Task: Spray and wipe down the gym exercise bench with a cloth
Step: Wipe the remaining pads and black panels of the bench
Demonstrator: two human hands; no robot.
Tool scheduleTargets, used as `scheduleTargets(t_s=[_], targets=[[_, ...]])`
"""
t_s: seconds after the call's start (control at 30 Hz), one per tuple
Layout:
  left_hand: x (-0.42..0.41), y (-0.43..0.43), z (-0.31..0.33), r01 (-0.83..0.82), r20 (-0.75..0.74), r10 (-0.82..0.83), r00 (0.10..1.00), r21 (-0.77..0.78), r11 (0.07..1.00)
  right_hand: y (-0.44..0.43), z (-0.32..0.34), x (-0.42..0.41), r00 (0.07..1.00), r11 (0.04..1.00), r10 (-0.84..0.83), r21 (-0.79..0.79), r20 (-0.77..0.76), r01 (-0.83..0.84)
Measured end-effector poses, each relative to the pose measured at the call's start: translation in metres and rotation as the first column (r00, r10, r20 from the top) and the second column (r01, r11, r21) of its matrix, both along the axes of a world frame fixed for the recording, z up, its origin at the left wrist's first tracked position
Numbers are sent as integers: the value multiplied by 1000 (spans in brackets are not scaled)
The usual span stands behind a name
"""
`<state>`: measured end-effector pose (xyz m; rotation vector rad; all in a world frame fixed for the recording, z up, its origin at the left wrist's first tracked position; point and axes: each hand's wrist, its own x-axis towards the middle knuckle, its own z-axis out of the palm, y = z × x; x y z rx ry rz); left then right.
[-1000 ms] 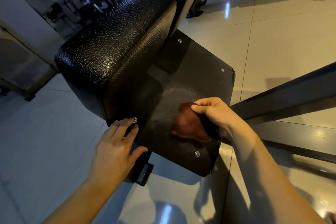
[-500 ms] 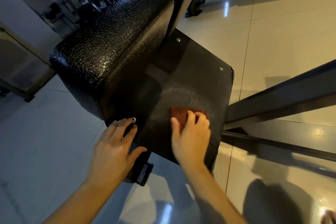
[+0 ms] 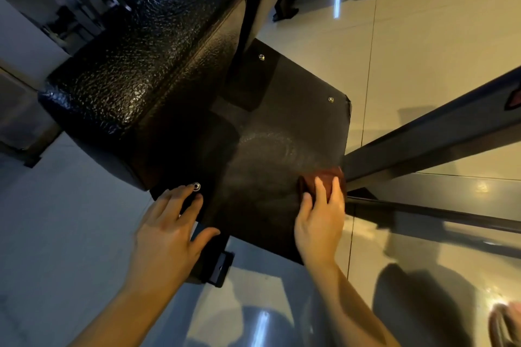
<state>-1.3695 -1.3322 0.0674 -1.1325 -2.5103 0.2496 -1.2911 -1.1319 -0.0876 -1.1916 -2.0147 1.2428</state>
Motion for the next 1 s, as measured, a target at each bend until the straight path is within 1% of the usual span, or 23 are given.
scheduleTargets(t_s=[0.03,0.07,0.13,0.2,0.23,0.27,0.33,0.37,0.4,0.43,0.5,0.53,0.57,0.6,0.63,0.67,0.73,0.77,0.8,0.87,0.9,0.97,1.0], targets=[[0,-2,-2,7,-8,-7,1000,6,1000,-4,7,-3,999,999,7,-38,31,-6],[0,-3,-3,17,-17,-17,1000,9,1000,-12,19,-7,999,999,53,-7,10,-53],[0,-3,-2,21,-32,-21,999,0,1000,-30,43,-20,965,962,235,168,-114,-215],[1,0,0,21,-36,-21,999,-4,1000,-29,50,-33,888,867,428,354,-171,-350],[2,1,1,19,-31,-19,999,-9,1000,-19,46,-38,883,859,435,375,-176,-349],[2,2,2,16,-25,-17,1000,-7,1000,-6,40,-40,914,895,368,332,-173,-297],[2,1,2,19,-17,-19,1000,6,1000,19,25,-32,989,994,81,78,-127,-71],[1,0,0,22,-15,-22,1000,14,1000,25,19,-26,996,998,-39,-48,-83,35],[0,-2,-2,29,-17,-28,999,26,999,21,22,-23,996,990,-80,-120,-43,74],[0,-3,-3,39,-21,-38,999,34,999,12,32,-26,998,992,-49,-114,-44,44],[-2,-4,-3,46,-18,-45,999,18,999,-11,61,-38,969,986,164,75,-187,-152],[-2,-3,-2,41,-20,-41,999,10,999,-19,71,-46,909,941,319,201,-268,-271],[-2,-2,-1,40,-23,-40,999,8,999,-19,75,-54,851,883,437,318,-293,-344],[-1,-1,0,36,-19,-36,999,7,999,-10,71,-62,839,861,454,390,-299,-327],[0,0,1,24,-11,-24,1000,0,1000,4,61,-70,872,895,372,374,-318,-245],[1,0,2,11,3,-11,1000,-7,1000,22,50,-72,925,951,224,278,-306,-139],[2,2,2,-8,26,8,1000,-5,1000,51,31,-60,987,998,-51,-34,-155,46],[3,2,2,-15,32,15,999,-1,1000,51,29,-56,992,989,-99,-117,-81,89],[4,2,1,-20,37,20,999,1,1000,41,37,-55,993,991,-91,-109,-72,82],[3,3,1,-16,28,15,999,5,1000,13,60,-61,970,995,78,85,-230,-60],[3,3,2,-15,19,15,1000,4,1000,-1,69,-66,923,966,219,206,-316,-159],[3,3,3,-12,11,12,1000,-6,1000,-6,70,-73,839,862,436,417,-325,-287],[3,3,3,-11,9,11,1000,-5,1000,6,64,-77,842,849,429,463,-326,-253]])
